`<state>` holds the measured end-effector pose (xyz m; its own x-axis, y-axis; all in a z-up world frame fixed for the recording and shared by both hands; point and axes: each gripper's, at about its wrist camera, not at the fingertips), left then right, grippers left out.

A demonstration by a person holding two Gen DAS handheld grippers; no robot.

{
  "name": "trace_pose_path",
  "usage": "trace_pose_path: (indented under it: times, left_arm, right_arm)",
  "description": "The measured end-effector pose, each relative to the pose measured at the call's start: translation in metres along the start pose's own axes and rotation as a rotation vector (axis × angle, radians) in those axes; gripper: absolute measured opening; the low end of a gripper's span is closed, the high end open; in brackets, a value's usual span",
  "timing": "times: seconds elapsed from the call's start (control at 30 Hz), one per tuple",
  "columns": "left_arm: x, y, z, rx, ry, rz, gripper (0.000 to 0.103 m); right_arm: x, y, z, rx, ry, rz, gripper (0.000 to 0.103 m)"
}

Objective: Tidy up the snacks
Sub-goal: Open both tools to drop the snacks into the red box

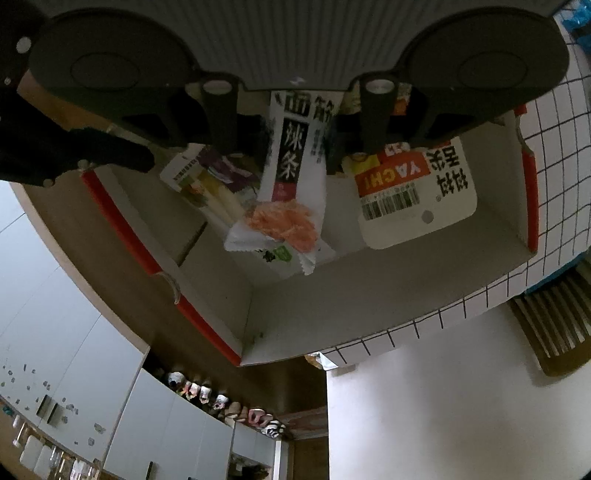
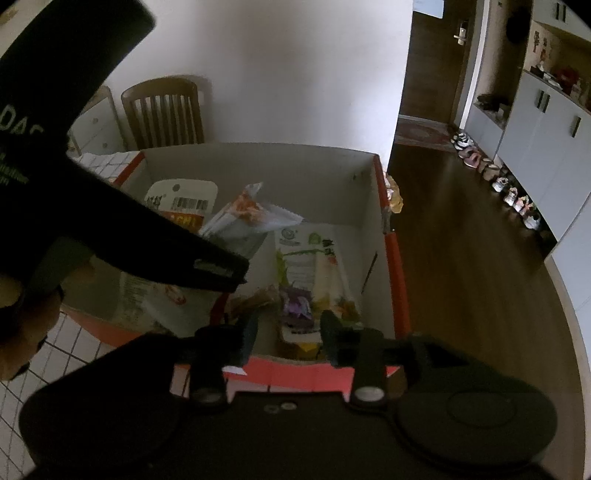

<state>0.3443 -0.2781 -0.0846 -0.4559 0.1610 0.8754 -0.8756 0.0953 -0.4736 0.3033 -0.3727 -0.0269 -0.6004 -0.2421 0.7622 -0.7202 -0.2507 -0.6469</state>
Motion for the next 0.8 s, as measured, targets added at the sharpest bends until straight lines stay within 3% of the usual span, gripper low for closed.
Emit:
trace_pose_path:
  times: [0.03,0.1,0.5,0.8]
  left_arm:
    - [0.002,0.001,0.000,0.000,0.007,0.007,0.053]
    - [0.011,0.003,0.000,-0.002,0.009,0.041,0.072]
    - [0.067,0.023,-0.014,0.035,0.067,0.129,0.074]
    - [0.104,0.047,-0.032,0.028,0.081,0.190,0.075]
  right_arm:
    - [0.002,0.001,0.001,-0.001,-0.001,0.003,0.043]
    - [0.008,0.002,0.001,-0.001,0.003,0.010,0.046]
    - [0.047,0.010,0.001,0.002,0.015,0.062,0.076]
    - [0.079,0.006,-0.019,0.006,-0.008,0.122,0.090]
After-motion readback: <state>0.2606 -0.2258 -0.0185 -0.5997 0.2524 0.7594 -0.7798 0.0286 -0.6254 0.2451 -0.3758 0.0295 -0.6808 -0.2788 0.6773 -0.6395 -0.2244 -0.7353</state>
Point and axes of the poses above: each gripper's, at about its wrist camera, not at the fingertips, and x roughly against the way its jaws point, z to its right, y to its underside, and after that the axes turned 7 degrees about x, right-handed
